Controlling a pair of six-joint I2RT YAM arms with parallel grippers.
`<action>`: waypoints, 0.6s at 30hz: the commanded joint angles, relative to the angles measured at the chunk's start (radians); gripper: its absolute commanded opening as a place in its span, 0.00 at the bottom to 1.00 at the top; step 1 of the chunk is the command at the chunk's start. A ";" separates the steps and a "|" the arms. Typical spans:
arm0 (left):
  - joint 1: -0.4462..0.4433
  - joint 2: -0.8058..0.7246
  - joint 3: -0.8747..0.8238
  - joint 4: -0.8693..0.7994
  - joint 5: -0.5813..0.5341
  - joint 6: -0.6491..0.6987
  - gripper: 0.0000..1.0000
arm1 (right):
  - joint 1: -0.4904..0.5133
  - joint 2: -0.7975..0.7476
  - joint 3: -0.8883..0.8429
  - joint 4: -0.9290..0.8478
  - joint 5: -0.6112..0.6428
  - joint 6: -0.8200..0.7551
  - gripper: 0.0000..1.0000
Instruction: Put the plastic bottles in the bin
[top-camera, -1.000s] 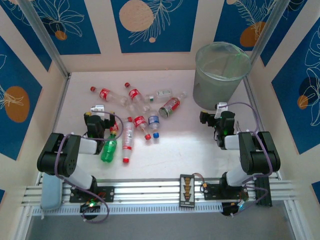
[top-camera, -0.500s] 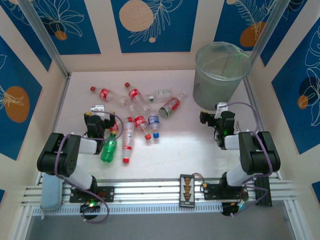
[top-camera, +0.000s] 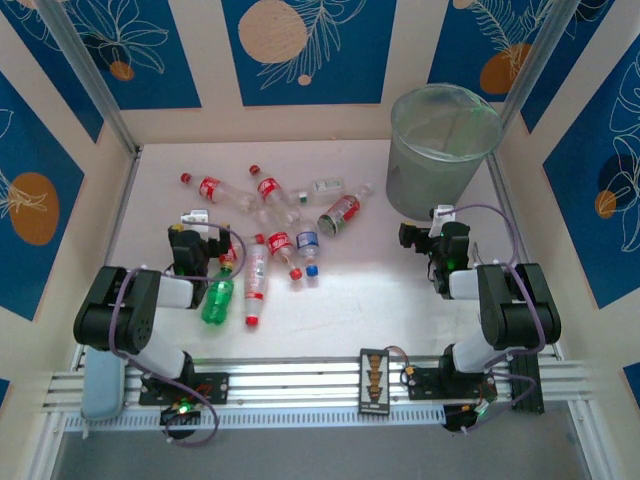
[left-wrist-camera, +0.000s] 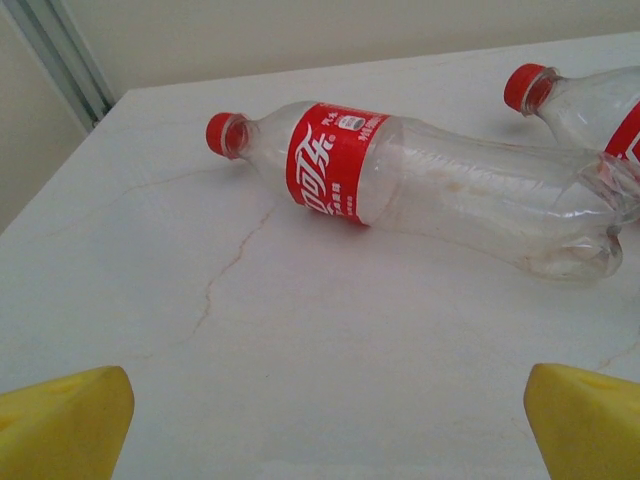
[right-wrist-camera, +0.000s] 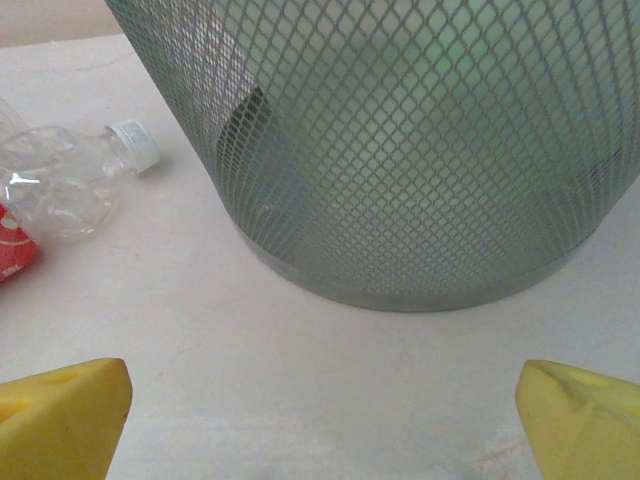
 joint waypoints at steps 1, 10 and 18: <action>0.012 -0.102 0.031 -0.142 0.015 -0.007 1.00 | -0.003 -0.081 0.087 -0.153 -0.024 -0.005 0.99; 0.003 -0.427 0.238 -0.734 -0.089 -0.109 1.00 | 0.155 -0.298 0.305 -0.741 0.201 0.130 0.99; -0.003 -0.389 0.647 -1.369 0.160 -0.181 1.00 | 0.435 -0.267 0.522 -1.128 0.262 0.612 0.99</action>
